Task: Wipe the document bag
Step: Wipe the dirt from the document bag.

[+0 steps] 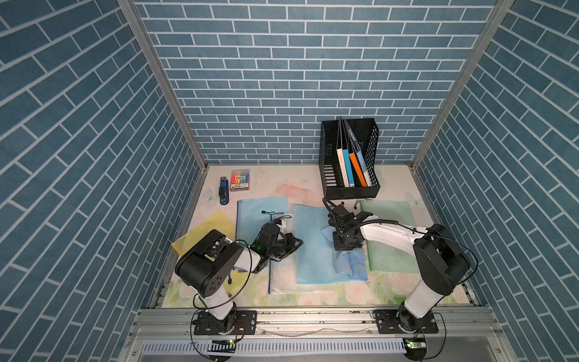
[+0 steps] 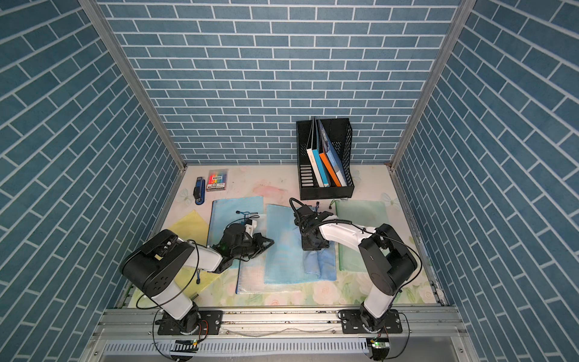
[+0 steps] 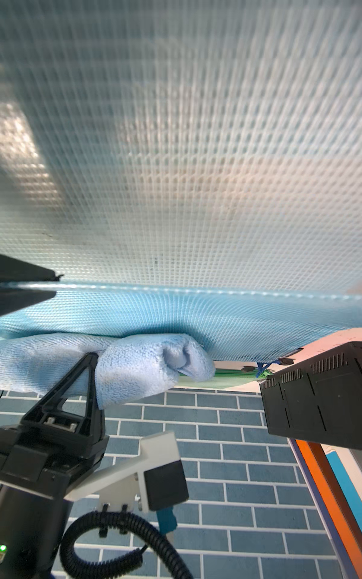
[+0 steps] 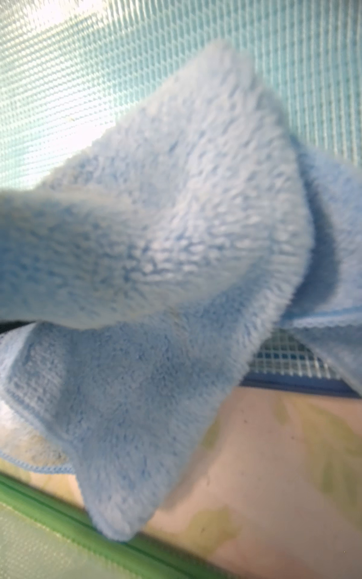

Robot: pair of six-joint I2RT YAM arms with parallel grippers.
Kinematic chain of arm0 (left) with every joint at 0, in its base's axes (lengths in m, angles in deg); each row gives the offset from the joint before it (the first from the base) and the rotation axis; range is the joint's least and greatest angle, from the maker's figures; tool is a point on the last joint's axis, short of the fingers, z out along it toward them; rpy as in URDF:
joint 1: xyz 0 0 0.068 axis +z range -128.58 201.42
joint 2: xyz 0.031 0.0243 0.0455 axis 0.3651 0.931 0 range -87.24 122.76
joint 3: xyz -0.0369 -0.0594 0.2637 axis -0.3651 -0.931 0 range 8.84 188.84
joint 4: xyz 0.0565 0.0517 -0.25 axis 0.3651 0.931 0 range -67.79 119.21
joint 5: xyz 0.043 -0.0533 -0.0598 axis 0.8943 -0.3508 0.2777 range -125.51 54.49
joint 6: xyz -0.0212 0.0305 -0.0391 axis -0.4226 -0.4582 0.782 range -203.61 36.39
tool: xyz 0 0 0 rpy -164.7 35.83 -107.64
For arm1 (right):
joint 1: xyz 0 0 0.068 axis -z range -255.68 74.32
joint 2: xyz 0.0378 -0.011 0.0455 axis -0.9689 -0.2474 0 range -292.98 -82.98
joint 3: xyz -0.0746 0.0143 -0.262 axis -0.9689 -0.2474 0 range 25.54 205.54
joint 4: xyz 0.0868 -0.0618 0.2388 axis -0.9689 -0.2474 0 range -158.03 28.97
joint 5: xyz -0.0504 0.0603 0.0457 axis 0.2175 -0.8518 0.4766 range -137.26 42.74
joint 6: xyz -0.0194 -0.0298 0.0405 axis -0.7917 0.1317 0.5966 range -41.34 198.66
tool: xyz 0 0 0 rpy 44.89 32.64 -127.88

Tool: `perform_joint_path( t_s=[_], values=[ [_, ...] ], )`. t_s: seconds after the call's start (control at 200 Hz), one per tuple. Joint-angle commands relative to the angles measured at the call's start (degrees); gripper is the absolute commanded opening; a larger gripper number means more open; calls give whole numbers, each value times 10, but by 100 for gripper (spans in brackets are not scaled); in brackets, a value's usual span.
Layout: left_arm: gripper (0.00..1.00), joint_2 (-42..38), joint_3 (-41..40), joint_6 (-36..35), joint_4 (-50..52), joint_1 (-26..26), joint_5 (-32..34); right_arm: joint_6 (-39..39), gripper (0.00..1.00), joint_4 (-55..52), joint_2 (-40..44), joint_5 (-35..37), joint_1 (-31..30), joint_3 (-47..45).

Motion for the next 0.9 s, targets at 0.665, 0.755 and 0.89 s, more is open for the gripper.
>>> perform_joint_path(
  t_s=[0.665,0.755,0.89],
  values=[
    [0,-3,-22,5,-25,-1,7,31,0,-1,-70,-10,-101,75],
    [0,-4,-24,4,-24,-1,9,34,0,-3,-25,3,-64,18],
    [0,-5,-26,7,-28,-1,8,29,0,-18,24,24,-28,-32]
  ],
)
